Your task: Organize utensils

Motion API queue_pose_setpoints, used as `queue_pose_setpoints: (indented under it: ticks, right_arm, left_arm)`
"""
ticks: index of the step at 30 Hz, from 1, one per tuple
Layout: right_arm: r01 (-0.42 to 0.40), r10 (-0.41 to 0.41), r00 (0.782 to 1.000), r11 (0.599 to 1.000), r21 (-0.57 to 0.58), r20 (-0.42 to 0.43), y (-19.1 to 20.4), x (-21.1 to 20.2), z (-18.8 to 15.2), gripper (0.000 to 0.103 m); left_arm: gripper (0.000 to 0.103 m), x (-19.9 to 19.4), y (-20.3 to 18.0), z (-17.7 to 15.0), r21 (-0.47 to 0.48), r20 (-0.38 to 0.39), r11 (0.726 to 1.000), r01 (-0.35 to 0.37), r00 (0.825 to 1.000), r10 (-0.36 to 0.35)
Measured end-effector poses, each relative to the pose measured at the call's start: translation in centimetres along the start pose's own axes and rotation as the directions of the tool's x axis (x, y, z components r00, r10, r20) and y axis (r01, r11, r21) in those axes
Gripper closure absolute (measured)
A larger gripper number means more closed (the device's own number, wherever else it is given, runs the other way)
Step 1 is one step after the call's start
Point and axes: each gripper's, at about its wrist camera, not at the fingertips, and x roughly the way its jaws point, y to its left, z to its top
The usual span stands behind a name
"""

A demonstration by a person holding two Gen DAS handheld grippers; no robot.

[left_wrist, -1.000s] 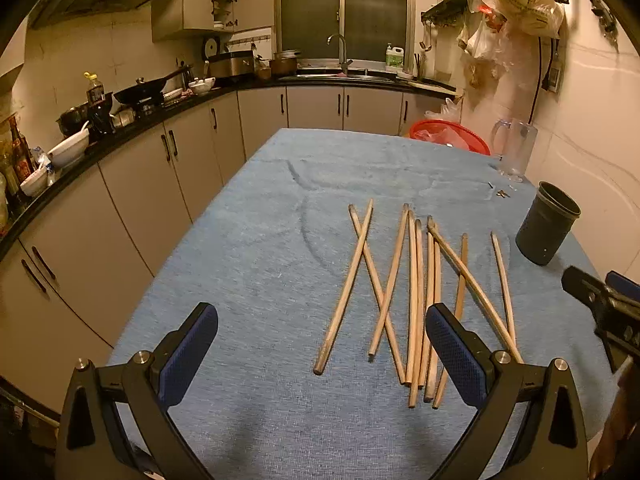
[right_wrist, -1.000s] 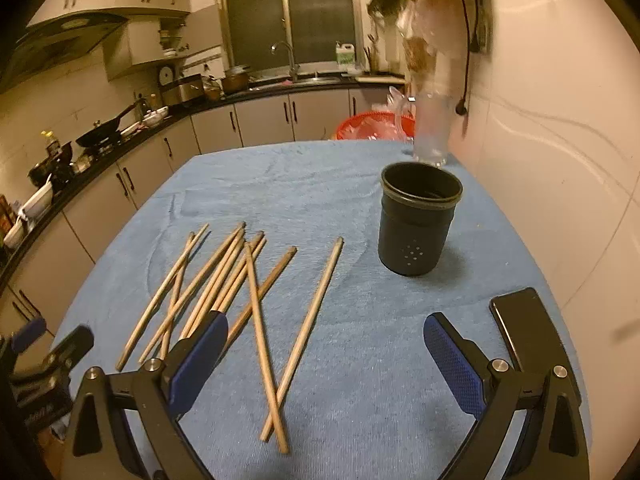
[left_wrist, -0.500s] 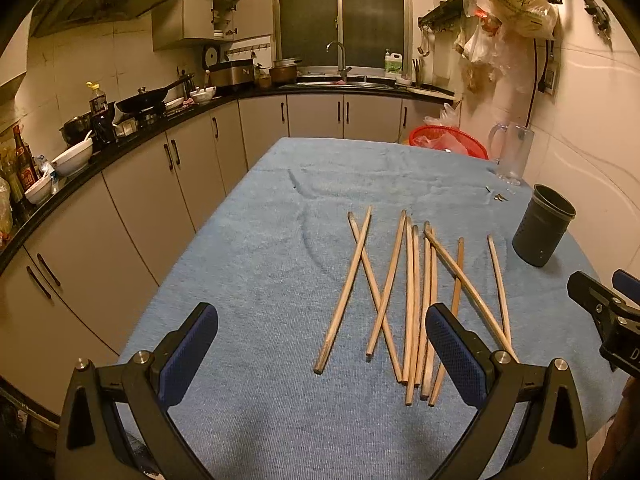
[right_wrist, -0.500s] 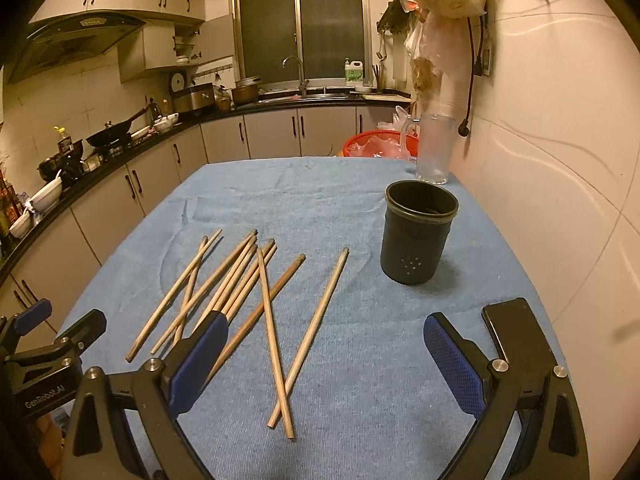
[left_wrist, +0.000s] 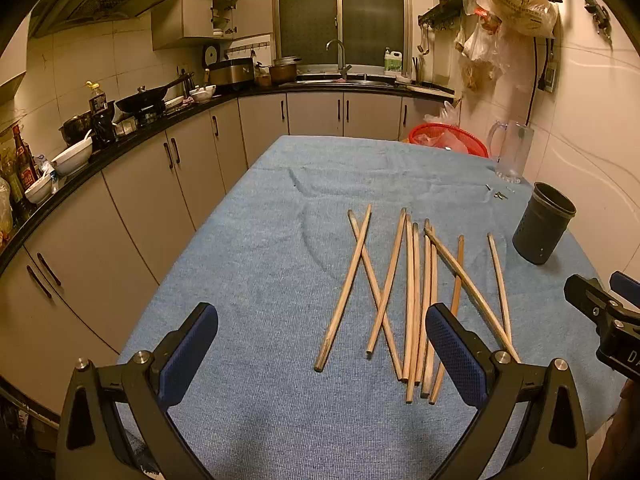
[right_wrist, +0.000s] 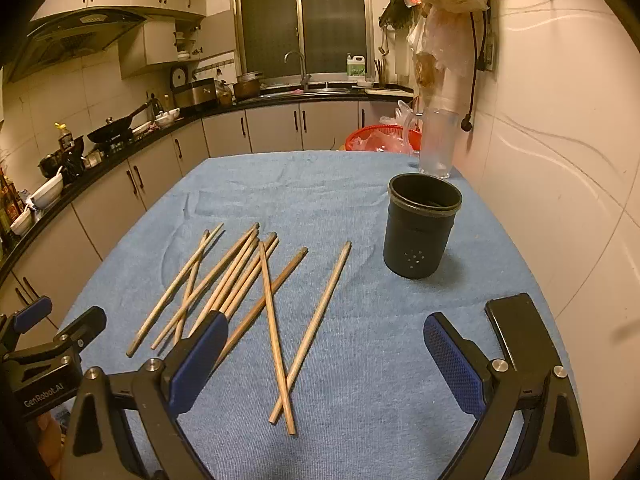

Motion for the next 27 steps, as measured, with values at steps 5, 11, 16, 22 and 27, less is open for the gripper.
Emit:
queue_pose_setpoints:
  ticks: [5,11,16,22,27]
  right_arm:
    - [-0.003,0.003,1.0,1.0,0.0,-0.01,0.0,0.3,0.0,0.004]
    - [-0.008,0.008,1.0,1.0,0.002,-0.017,0.0,0.5,0.0,0.004]
    - [-0.012,0.013,0.999,1.0,0.02,-0.037,-0.4,1.1,0.0,0.004]
    - [-0.051,0.053,0.995,0.998,0.027,-0.082,-0.5,2.3,-0.1,0.012]
    - [-0.1,0.113,0.979,0.992,0.083,-0.168,-1.6,4.5,0.6,0.032]
  left_arm:
    - [0.0,0.2,-0.1,0.0,0.0,-0.005,1.0,-0.001,1.0,0.001]
    - [0.0,0.4,-0.1,-0.1,-0.001,-0.012,1.0,0.0,1.0,0.0]
    - [0.0,1.0,0.1,-0.2,-0.01,-0.033,1.0,0.005,0.999,-0.005]
    - [0.0,1.8,0.1,-0.3,-0.005,-0.057,1.0,0.016,0.998,-0.017]
    - [0.0,2.8,0.7,0.0,0.013,-0.078,1.0,0.023,0.997,-0.021]
